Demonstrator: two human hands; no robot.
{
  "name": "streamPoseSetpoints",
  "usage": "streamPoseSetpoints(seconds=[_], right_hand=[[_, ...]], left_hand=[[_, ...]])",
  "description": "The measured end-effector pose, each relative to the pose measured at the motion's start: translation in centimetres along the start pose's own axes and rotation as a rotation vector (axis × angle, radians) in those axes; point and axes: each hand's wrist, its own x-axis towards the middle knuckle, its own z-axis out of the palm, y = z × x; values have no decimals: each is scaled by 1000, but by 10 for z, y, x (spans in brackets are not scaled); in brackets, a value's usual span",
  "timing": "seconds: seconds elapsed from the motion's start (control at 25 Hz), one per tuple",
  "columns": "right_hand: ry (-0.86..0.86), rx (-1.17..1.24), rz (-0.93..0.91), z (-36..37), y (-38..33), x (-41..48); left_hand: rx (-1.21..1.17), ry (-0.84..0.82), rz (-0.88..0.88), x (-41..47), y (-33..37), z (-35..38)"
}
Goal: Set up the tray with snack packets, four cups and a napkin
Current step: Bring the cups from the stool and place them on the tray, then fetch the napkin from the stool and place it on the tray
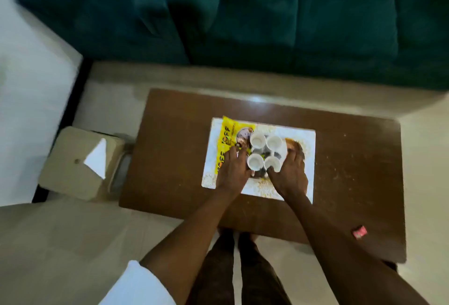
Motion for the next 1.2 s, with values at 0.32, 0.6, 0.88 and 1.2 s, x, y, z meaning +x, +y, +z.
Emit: streamPoseSetpoints(seconds=[0.32,0.6,0.88,1.2], right_hand=[[123,-60,-369,-176,-209,23],[382,-113,-771,-310,-446,6],[486,-96,-1018,-291,-643,-79],[430,-102,-1148,-216,-805,-160]], left_hand=[[89,371,-67,-35,-17,-264],[104,760,-229,-98,-115,-538],[200,938,-257,-178,-252,-642],[196,987,-342,-235,-400,-703]])
